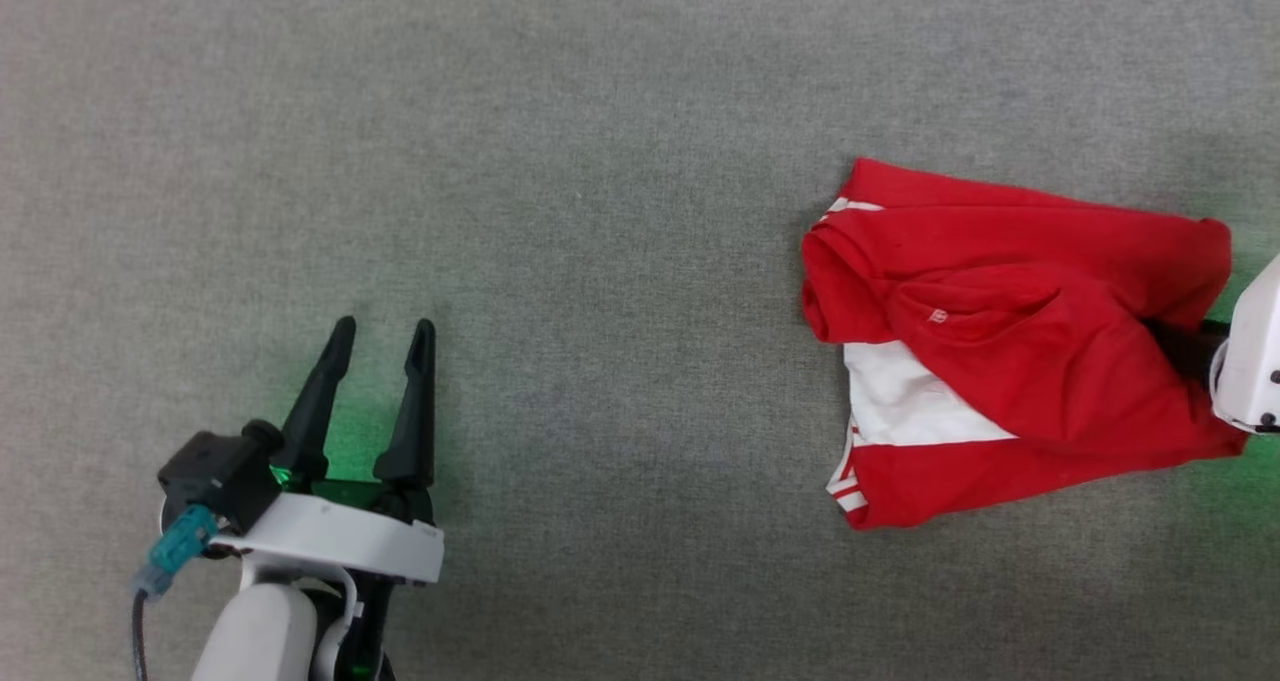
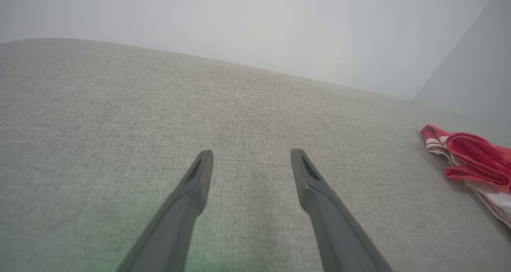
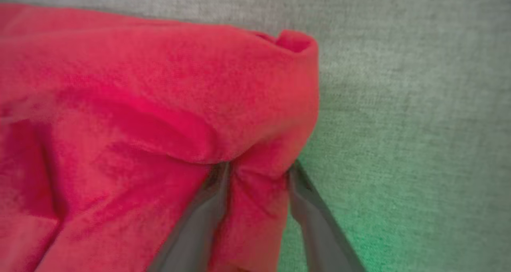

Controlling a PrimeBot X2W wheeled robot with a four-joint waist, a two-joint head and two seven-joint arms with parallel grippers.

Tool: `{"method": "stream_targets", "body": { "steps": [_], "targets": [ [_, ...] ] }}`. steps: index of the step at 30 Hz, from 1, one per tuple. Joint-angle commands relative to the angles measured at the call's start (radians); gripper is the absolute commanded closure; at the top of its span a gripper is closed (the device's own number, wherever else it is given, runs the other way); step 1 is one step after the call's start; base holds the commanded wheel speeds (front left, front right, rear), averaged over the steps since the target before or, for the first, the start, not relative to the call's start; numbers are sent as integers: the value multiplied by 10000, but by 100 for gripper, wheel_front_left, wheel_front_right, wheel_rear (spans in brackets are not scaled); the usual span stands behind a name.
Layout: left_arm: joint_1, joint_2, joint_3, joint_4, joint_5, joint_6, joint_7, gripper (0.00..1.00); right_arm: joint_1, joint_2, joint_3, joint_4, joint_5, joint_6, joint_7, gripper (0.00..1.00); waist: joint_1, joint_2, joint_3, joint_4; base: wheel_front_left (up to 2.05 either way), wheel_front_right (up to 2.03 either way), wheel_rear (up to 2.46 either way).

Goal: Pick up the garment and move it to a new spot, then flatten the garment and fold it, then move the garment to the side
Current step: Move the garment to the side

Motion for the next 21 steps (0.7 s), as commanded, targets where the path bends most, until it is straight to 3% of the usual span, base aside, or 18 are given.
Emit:
{"method": "stream_targets", "body": {
  "steps": [1, 11, 21],
  "targets": [
    [-128, -16, 2, 43, -35, -17, -5, 0, 654, 706, 522, 399, 132, 11, -127, 100, 0, 0, 48, -7, 0, 0, 0],
    [-345, -51, 503, -586, 268, -18, -5, 0, 421, 176, 145, -617, 985, 10, -2605, 100, 0, 0, 66, -704, 0, 0, 0],
    [-777, 595, 110, -1089, 909, -18, -5, 0, 170, -371, -735, -243, 1222, 5, -4726, 100, 0, 0, 402, -1850, 0, 0, 0]
  ]
}}
